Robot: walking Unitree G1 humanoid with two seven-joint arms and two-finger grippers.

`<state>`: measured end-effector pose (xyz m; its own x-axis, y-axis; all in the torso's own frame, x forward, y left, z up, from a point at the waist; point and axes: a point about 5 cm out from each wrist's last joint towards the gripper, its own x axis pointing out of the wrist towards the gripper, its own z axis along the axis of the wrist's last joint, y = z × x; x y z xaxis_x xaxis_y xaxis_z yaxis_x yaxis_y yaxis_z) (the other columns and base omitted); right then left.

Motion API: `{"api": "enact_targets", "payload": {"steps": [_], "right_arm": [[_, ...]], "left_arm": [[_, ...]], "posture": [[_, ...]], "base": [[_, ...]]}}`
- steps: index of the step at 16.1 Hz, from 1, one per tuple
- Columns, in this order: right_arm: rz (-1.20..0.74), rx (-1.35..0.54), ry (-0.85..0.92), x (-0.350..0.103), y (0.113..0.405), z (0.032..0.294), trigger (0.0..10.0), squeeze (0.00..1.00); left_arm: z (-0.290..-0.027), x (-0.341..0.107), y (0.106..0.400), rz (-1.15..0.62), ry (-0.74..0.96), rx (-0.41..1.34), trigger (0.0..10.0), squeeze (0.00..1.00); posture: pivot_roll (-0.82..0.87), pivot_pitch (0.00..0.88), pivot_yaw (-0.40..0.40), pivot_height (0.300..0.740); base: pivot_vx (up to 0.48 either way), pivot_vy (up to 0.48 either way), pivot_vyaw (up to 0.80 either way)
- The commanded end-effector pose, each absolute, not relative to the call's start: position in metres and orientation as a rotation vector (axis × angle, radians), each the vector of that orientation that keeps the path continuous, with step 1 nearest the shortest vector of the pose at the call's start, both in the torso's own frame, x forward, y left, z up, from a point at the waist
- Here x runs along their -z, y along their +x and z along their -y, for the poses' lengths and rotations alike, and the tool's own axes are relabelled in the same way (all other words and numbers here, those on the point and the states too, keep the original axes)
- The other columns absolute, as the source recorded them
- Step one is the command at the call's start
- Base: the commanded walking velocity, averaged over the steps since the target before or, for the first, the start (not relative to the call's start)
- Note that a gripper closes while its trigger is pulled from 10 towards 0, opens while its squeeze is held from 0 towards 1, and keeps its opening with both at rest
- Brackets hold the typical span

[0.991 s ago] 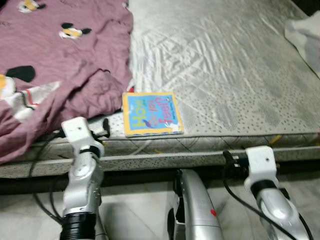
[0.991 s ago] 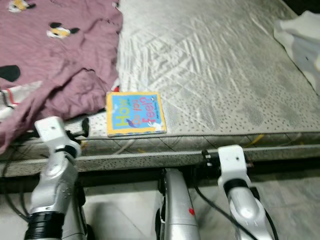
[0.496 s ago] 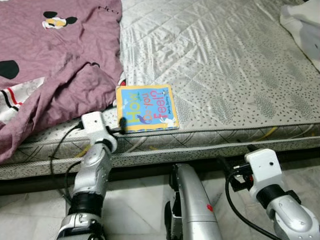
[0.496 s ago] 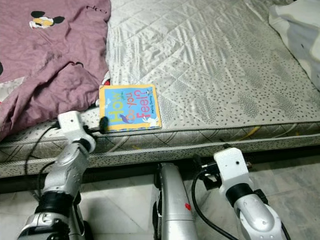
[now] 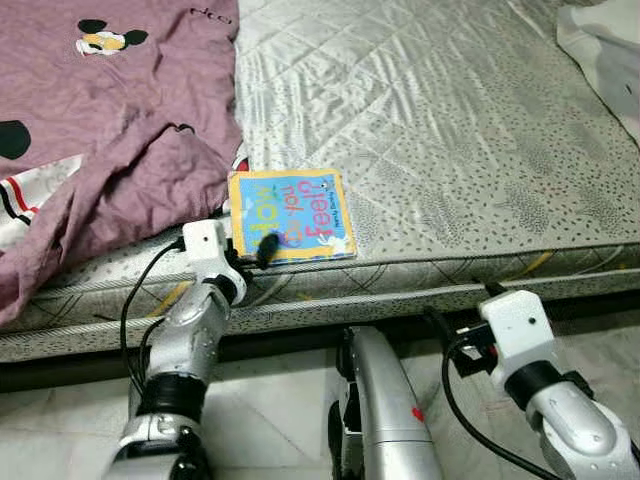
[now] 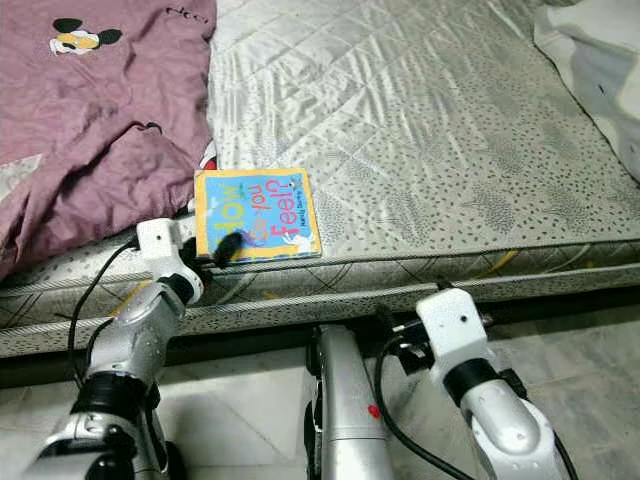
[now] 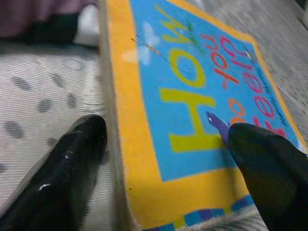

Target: Clean up the room

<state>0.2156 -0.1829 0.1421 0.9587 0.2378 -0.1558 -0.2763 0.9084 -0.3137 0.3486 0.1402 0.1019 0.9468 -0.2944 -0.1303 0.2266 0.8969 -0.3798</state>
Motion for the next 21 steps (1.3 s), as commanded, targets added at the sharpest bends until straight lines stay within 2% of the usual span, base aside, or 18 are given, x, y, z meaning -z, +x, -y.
{"api": "enact_targets", "payload": {"steps": [1,4,5,6,7,10,13,21], "right_arm": [[-0.121,-0.266,-0.353,-0.142,0.215,0.185,10.0,0.00],[-0.111,-0.251,-0.365,-0.143,0.219,0.187,10.0,0.00],[-0.105,-0.251,-0.370,-0.144,0.221,0.187,10.0,0.00],[-0.098,-0.249,-0.378,-0.145,0.222,0.187,10.0,0.00],[-0.094,-0.248,-0.384,-0.145,0.223,0.187,10.0,0.00],[-0.074,-0.249,-0.406,-0.147,0.228,0.186,10.0,0.00],[-0.059,-0.255,-0.419,-0.148,0.232,0.184,10.0,0.00],[-0.032,-0.276,-0.458,-0.147,0.236,0.181,10.0,0.00]], "left_arm": [[-0.126,-0.081,0.341,-0.306,-0.387,0.354,10.0,0.00],[-0.125,-0.078,0.341,-0.352,-0.413,0.430,10.0,0.00],[-0.124,-0.078,0.340,-0.356,-0.419,0.458,8.3,0.00],[-0.122,-0.079,0.340,-0.359,-0.452,0.498,1.8,0.00],[-0.119,-0.080,0.339,-0.366,-0.487,0.532,0.0,0.00],[-0.119,-0.088,0.343,-0.317,-0.604,0.578,0.0,0.00],[-0.123,-0.087,0.344,-0.307,-0.618,0.594,0.0,0.00],[-0.118,-0.088,0.348,-0.307,-0.812,0.611,0.0,0.00]], "posture": [[-0.31,0.266,-0.112,0.504],[-0.31,0.254,-0.110,0.504],[-0.31,0.252,-0.110,0.504],[-0.31,0.249,-0.110,0.504],[-0.31,0.245,-0.110,0.504],[-0.31,0.232,-0.111,0.504],[-0.31,0.227,-0.113,0.504],[-0.32,0.217,-0.110,0.504]], "base": [[0.000,0.000,0.00],[0.000,0.000,0.00],[0.000,0.000,0.00],[0.000,0.000,0.00],[0.000,0.000,0.00],[0.000,0.000,0.00],[0.000,0.000,0.00],[0.000,0.000,0.00]]}}
